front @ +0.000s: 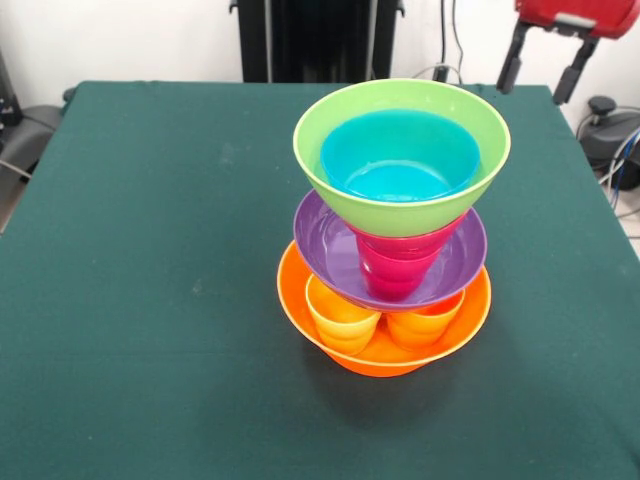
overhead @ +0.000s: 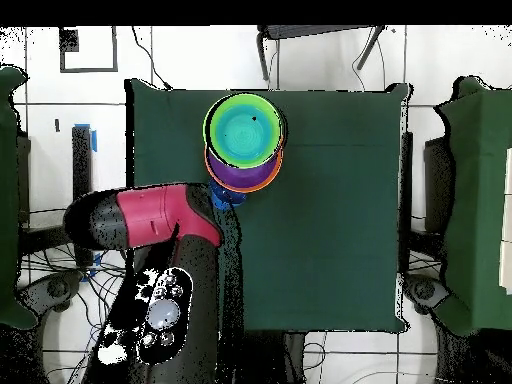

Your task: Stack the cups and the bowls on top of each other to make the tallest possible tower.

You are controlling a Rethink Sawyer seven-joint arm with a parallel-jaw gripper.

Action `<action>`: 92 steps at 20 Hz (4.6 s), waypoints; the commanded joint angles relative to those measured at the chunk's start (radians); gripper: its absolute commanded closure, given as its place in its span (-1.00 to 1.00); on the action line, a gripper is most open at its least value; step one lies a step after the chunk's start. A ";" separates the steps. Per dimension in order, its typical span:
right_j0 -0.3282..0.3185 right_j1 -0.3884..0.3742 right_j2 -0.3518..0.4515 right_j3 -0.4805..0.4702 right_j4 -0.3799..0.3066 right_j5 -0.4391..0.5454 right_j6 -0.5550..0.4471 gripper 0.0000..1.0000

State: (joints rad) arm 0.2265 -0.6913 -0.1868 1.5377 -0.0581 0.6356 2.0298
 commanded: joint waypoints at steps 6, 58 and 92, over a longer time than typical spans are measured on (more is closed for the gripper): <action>-0.048 0.064 0.106 0.131 0.016 -0.025 0.084 -1.00; -0.215 0.055 0.203 0.182 -0.092 -0.087 -0.064 -1.00; -0.411 0.148 0.302 0.170 -0.335 -0.229 -0.115 -1.00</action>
State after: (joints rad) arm -0.1631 -0.6500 0.0026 1.7326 -0.2764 0.4788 2.0300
